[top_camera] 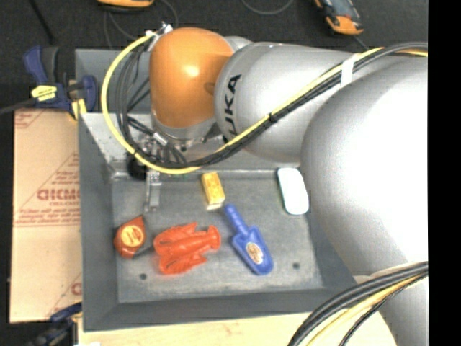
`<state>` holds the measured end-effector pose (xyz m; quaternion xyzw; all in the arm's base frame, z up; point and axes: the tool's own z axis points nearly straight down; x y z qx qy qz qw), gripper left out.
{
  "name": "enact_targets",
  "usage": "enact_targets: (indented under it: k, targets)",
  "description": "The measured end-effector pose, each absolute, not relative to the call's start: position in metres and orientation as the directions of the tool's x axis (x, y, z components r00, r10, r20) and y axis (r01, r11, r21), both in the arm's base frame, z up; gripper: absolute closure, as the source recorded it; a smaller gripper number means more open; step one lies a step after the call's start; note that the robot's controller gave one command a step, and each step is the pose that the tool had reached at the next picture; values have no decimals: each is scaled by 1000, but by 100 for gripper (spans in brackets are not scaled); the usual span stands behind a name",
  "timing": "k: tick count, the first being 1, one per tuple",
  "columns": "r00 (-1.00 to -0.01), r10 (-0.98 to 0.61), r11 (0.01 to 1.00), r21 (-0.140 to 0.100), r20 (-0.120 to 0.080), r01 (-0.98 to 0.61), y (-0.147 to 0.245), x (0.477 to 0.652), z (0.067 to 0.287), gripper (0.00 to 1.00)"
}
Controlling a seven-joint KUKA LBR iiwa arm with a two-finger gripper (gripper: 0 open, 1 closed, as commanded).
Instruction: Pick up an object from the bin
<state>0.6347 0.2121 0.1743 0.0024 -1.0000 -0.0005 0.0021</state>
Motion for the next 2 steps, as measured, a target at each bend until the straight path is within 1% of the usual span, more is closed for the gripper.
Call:
enact_targets:
  k: [1, 2]
  targets:
    - [-1000, -1, 1000, 3, -3, -1, 211, 636, 180, 0]
    - [-990, -142, 990, 0, -5, -142, 181, 596, 127, 0]
